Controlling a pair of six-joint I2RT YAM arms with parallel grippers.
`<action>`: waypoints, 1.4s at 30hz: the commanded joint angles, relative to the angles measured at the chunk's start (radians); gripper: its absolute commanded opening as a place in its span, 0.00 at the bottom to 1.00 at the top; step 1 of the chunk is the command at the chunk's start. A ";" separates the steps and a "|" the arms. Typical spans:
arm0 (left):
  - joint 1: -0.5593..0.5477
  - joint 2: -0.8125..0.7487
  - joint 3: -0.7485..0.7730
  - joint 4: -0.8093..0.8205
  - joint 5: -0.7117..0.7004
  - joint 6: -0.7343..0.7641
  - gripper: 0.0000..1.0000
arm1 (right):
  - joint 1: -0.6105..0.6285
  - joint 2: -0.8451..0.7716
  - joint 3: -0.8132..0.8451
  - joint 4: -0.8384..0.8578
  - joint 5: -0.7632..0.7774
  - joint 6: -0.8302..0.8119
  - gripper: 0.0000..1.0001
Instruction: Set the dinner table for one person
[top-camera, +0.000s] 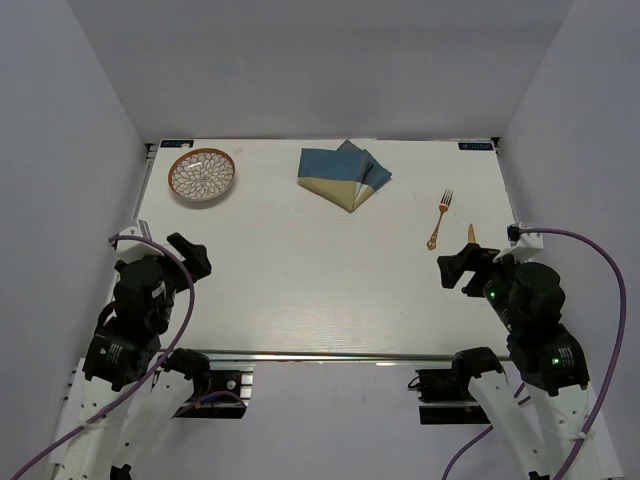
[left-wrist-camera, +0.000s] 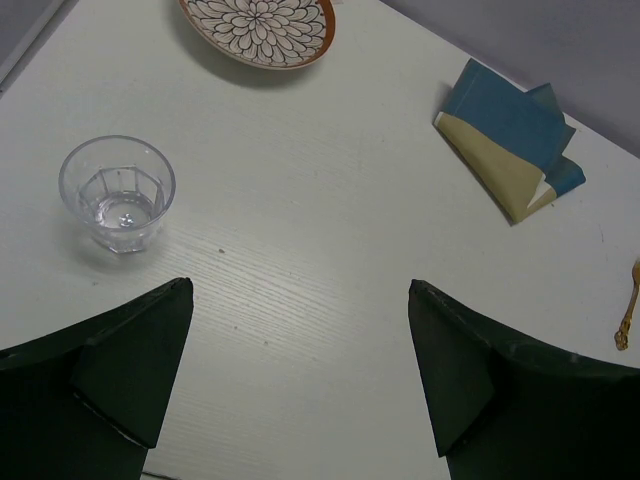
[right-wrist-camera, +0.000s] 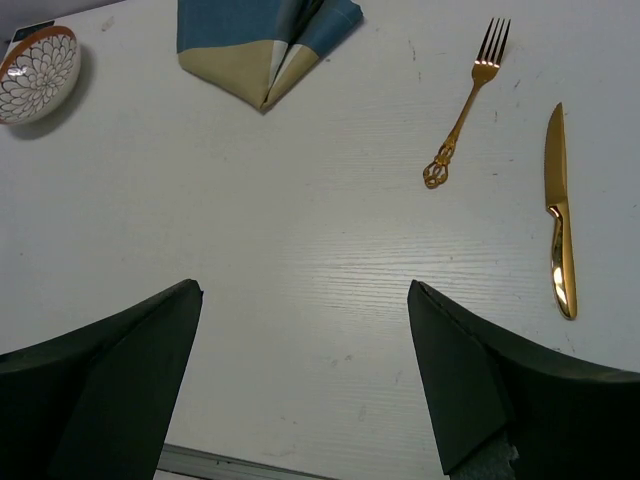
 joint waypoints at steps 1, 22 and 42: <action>-0.005 -0.004 -0.002 0.010 -0.002 -0.001 0.98 | -0.002 0.005 0.013 0.011 0.008 -0.005 0.89; -0.005 0.043 -0.019 0.047 0.063 0.036 0.98 | -0.005 0.849 0.005 0.918 -0.317 0.073 0.89; -0.014 0.114 -0.034 0.086 0.142 0.082 0.98 | -0.025 2.122 1.353 0.672 -0.489 0.032 0.84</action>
